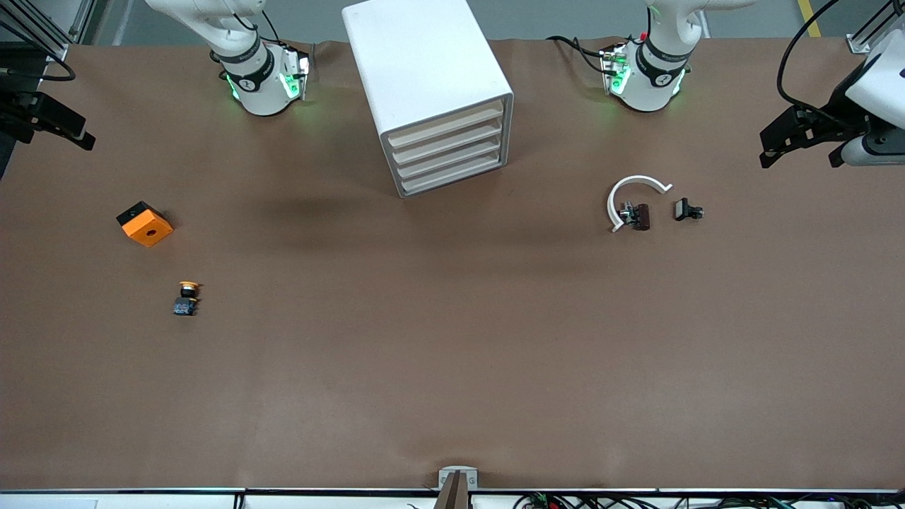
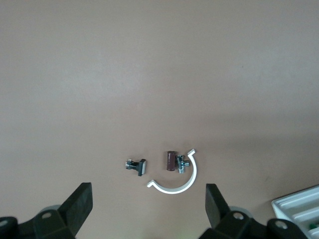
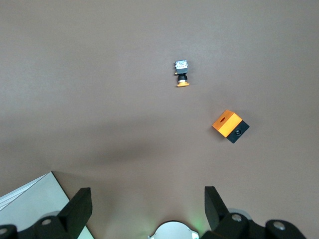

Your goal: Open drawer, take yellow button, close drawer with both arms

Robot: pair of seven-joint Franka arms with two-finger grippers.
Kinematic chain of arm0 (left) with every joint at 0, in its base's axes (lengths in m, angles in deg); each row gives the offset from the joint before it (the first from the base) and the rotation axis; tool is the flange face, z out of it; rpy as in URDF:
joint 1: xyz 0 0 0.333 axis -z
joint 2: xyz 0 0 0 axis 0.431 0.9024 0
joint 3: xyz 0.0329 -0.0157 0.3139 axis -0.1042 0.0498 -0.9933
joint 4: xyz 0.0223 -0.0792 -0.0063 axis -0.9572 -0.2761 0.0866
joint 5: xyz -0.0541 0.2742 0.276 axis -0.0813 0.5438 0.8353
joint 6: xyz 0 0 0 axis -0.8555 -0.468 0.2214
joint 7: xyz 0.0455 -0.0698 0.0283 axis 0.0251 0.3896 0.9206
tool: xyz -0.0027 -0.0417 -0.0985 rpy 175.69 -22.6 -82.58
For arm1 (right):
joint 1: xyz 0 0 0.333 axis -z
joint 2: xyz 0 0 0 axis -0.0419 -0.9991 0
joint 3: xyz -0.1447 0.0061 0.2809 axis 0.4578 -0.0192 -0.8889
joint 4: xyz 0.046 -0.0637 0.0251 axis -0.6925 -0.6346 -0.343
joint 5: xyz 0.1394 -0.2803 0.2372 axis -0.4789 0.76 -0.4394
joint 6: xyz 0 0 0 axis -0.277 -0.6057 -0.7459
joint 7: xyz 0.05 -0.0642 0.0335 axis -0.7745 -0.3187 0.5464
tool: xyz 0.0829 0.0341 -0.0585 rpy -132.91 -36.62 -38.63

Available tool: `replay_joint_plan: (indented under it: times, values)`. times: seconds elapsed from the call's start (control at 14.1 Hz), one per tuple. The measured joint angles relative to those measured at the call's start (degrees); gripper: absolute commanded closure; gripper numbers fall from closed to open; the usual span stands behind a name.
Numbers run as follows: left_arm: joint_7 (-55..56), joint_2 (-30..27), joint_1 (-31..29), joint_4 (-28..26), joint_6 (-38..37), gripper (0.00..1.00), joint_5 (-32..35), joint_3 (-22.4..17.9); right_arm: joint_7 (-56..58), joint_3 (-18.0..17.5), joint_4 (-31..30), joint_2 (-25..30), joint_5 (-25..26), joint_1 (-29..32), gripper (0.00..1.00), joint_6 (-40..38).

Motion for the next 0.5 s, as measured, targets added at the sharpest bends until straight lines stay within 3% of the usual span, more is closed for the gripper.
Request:
replay_joint_plan:
  times: [0.5]
  values:
    - [-2.22,0.21,-2.38,0.0,-0.05,0.0,0.23,-0.25,2.54,0.16,0.01,0.79,0.0,-0.01,0.0,0.52]
